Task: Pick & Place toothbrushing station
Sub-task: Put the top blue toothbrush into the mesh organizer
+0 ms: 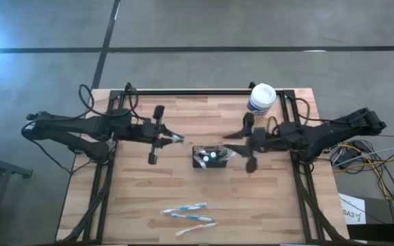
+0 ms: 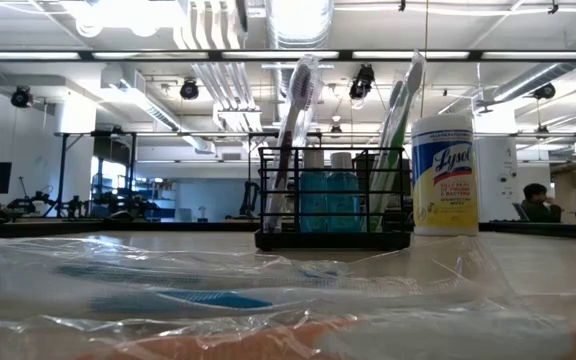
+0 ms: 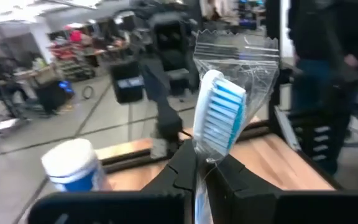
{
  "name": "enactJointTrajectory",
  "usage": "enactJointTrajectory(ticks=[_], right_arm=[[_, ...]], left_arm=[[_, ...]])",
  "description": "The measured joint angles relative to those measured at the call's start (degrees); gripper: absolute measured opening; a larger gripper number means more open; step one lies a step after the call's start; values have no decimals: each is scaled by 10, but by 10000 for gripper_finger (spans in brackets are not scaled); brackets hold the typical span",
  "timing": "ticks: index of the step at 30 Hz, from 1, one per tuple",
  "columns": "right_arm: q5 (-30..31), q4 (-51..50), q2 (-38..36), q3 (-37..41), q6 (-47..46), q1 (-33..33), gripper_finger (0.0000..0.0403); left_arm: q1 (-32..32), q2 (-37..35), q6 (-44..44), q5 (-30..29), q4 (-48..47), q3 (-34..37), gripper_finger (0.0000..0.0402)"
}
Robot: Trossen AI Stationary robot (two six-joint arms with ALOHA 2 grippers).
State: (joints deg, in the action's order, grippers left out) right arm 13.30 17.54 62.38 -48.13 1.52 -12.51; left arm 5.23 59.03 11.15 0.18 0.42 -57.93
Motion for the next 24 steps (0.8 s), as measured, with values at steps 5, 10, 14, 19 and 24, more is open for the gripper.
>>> enactJointTrajectory(ticks=[5, 10, 14, 19, 24], right_arm=[[16, 16, -81, 79, -29, 0, 38], [22, 90, -125, 190, -27, 0, 13], [87, 263, -135, 301, -24, -2, 9], [87, 357, -129, 383, -28, -9, 8], [88, 356, -139, 400, -25, -11, 8]], left_arm=[[-7, 2, -4, 32, 46, 56, 17], [-30, 29, -26, 48, 154, 124, 17], [-70, 36, -49, 49, 251, 170, 17], [-118, 42, -70, 140, 259, 189, 17], [-125, 62, -69, 155, 256, 186, 17]])
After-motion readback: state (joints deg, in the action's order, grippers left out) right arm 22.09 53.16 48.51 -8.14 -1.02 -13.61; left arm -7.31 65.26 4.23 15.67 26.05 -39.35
